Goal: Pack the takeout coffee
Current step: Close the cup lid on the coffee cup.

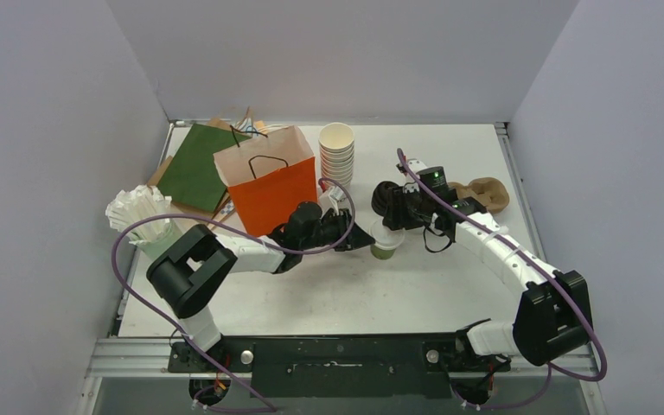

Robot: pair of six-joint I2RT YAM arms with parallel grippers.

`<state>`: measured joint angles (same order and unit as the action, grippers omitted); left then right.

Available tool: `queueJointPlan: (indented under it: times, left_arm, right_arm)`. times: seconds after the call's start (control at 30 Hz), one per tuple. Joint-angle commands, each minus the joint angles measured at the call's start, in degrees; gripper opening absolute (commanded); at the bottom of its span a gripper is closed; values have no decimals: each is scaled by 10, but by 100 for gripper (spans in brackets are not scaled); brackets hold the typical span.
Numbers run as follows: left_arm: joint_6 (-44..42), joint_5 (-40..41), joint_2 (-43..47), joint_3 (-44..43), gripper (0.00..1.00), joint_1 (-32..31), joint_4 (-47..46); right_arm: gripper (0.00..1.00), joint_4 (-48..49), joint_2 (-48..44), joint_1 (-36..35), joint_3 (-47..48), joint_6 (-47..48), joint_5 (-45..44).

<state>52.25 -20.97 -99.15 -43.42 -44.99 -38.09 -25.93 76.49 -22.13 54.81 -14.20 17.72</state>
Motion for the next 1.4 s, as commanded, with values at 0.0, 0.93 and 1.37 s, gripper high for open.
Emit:
queueJointPlan:
  times: [0.0, 0.93, 1.37]
  left_arm:
    - [-66, 80, -16, -1, 24, -6, 135]
    - [-115, 159, -4, 1, 22, -27, 208]
    - [-173, 133, 49, -175, 27, -22, 328]
  right_arm:
    - [44, -32, -5, -4, -18, -11, 14]
    - [45, -37, -9, -3, -3, -10, 1]
    - [44, -41, -5, -1, 32, -17, -25]
